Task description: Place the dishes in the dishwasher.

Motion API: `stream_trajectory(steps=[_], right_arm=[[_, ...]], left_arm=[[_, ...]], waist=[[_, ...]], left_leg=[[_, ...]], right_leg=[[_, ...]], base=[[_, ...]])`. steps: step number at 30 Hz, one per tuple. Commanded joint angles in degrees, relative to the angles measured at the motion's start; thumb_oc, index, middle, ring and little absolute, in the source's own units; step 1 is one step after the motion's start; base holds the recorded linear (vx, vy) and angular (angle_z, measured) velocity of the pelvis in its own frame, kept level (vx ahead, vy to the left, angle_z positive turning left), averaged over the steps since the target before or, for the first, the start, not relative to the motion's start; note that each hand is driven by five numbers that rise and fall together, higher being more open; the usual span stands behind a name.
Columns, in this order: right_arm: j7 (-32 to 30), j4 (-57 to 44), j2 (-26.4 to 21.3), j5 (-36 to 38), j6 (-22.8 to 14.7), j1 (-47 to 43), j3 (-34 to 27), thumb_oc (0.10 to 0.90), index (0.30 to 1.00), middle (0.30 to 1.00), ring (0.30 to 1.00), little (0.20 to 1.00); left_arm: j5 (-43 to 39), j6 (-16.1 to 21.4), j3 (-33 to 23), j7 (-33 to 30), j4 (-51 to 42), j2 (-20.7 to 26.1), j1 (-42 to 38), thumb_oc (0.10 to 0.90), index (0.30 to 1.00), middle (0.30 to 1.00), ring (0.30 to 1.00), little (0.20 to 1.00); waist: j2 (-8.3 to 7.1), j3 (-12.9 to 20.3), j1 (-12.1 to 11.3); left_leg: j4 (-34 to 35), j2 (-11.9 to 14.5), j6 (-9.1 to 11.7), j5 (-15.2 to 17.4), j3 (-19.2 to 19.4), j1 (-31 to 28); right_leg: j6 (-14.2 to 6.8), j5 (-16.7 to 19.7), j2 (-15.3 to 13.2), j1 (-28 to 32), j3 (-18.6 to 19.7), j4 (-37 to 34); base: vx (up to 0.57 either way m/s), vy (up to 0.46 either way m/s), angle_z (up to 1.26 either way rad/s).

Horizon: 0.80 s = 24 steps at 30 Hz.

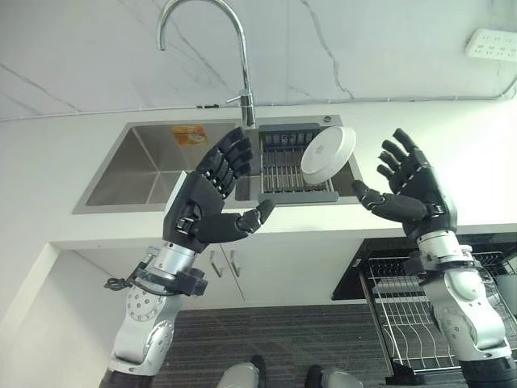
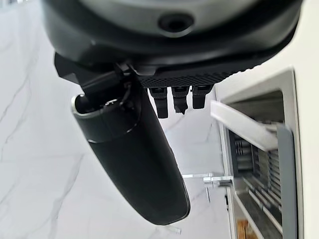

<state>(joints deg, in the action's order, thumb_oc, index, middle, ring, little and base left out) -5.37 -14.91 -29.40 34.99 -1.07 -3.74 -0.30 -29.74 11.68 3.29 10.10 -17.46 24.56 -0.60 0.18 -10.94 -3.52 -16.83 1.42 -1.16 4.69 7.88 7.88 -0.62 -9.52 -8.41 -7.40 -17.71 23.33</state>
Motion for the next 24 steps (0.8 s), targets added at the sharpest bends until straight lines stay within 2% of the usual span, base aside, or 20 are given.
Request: stream_trajectory(steps=[1, 4, 7, 8, 9, 12, 13, 14, 17, 20, 24], right_arm=[[0.24, -5.79, -0.64, 1.55, -7.03, -4.84, -4.16, 0.8, 0.9, 0.9, 0.9, 0.9], [-0.95, -5.64, 0.32, 1.69, -7.54, -4.44, -4.94, 0.8, 0.9, 0.9, 0.9, 0.9], [-1.73, -5.84, 1.61, 1.77, -9.35, -3.7, -5.45, 0.8, 0.9, 0.9, 0.9, 0.9], [-1.93, -5.95, 2.22, 1.57, -9.81, -3.33, -5.76, 0.8, 0.9, 0.9, 0.9, 0.9], [-1.7, -5.68, 2.81, 1.9, -10.28, -3.22, -5.94, 0.8, 0.9, 0.9, 0.9, 0.9], [-2.69, -5.5, 3.14, 1.49, -12.4, -3.69, -5.86, 0.8, 0.9, 0.9, 0.9, 0.9], [-3.05, -5.48, 3.29, 0.97, -12.8, -4.02, -5.79, 0.8, 0.9, 0.9, 0.9, 0.9], [-3.3, -5.61, 3.78, 0.38, -13.59, -4.71, -5.75, 0.8, 0.9, 0.9, 0.9, 0.9], [-4.91, -5.34, 2.79, -0.11, -12.41, -5.37, -6.65, 0.8, 0.9, 0.9, 0.9, 0.9], [-6.79, -5.46, 1.26, 0.36, -10.2, -6.06, -6.83, 0.8, 0.9, 0.9, 0.9, 0.9], [-8.86, -4.83, 0.48, 0.87, -11.26, -7.11, -6.93, 0.8, 0.9, 0.9, 0.9, 0.9]], left_arm=[[1.39, 8.0, -1.14, -0.66, -5.06, 2.01, -4.0, 0.8, 0.9, 0.9, 0.9, 0.9], [1.71, 7.72, -1.25, 0.36, -4.99, 2.71, -5.28, 0.8, 0.9, 0.9, 0.9, 0.9], [1.75, 8.41, -1.73, 2.04, -4.8, 3.65, -5.71, 0.8, 0.9, 0.9, 0.9, 0.9], [2.22, 8.63, -1.81, 2.57, -4.58, 3.66, -5.85, 0.8, 0.9, 0.9, 0.9, 0.9], [1.97, 8.44, -1.9, 2.78, -4.35, 4.16, -6.29, 0.8, 0.9, 0.9, 0.9, 0.9], [0.89, 7.45, -1.91, 2.2, -4.41, 5.37, -7.81, 0.8, 0.9, 0.9, 0.9, 0.9], [1.24, 7.17, -1.76, 1.72, -4.54, 5.5, -8.13, 0.8, 0.9, 0.9, 0.9, 0.9], [2.18, 6.52, -1.4, 0.4, -4.95, 5.7, -8.56, 0.8, 0.9, 0.9, 0.9, 0.9], [2.26, 6.44, -1.78, -0.48, -5.27, 5.29, -7.26, 0.8, 0.9, 0.9, 0.9, 0.9], [0.03, 5.79, -2.03, -0.97, -5.83, 5.0, -6.14, 0.8, 0.9, 0.9, 0.9, 0.9], [2.03, 5.86, -0.92, -1.36, -6.55, 4.12, -5.75, 0.8, 0.9, 0.9, 0.9, 0.9]], waist=[[-1.06, 4.23, 0.2], [-1.35, 4.23, 0.31], [-0.21, 2.54, 1.28], [-0.07, 1.53, 1.99], [-0.32, 0.86, 2.22], [-2.02, 0.16, 2.18], [-2.27, 0.27, 2.19], [-2.53, 0.32, 2.48], [-2.47, 1.82, 1.93], [-2.32, 3.3, 1.86], [-2.02, 3.85, 1.78]], left_leg=[[-0.36, -0.4, 1.99, 8.04, -1.46, -1.4], [-0.36, -1.47, 0.98, 9.21, -2.58, -2.11], [-0.36, -1.41, -0.23, 9.24, -4.78, -2.93], [-0.36, -1.47, -0.55, 9.32, -5.36, -3.32], [-0.36, -1.4, -0.5, 9.31, -5.43, -3.46], [-0.36, -1.67, 0.0, 9.98, -4.3, -3.57], [-0.36, -1.66, 0.05, 10.35, -3.79, -3.67], [-0.36, -1.59, -0.08, 11.24, -3.09, -4.38], [-0.36, -1.34, -0.24, 12.16, -2.71, -4.63], [-0.36, -0.5, -0.17, 12.57, -1.75, -5.23], [-0.36, 0.66, 0.28, 12.32, -0.71, -5.93]], right_leg=[[-4.78, -2.25, 1.92, 4.41, 2.52, -6.14], [-5.7, -0.64, 1.17, 6.16, 0.26, -6.14], [-7.02, 6.92, 2.9, 7.79, -1.31, -5.34], [-7.14, 8.43, 2.73, 6.22, 0.15, -3.6], [-7.11, 8.93, 2.36, 5.77, 0.67, -5.48], [-7.64, 5.5, -1.61, 0.88, 2.53, -6.14], [-8.04, 6.0, -2.48, -0.58, 3.07, -6.14], [-8.98, 8.87, -3.93, -2.96, 3.88, -6.14], [-9.3, 5.42, -3.35, -2.74, 4.36, -6.14], [-8.42, 3.38, -2.29, -1.66, 4.54, -6.14], [-6.98, 1.57, -1.05, -0.17, 4.58, -6.14]], base=[[0.08, 0.173, 0.12], [0.1, 0.202, 0.07], [0.09, 0.129, 0.2], [0.07, 0.039, 0.21], [0.05, -0.079, 0.21], [0.04, -0.187, 0.1], [0.08, -0.2, -0.14], [0.11, -0.185, -0.14], [0.15, -0.231, -0.11], [0.12, -0.147, 0.02], [0.11, -0.135, 0.01]])
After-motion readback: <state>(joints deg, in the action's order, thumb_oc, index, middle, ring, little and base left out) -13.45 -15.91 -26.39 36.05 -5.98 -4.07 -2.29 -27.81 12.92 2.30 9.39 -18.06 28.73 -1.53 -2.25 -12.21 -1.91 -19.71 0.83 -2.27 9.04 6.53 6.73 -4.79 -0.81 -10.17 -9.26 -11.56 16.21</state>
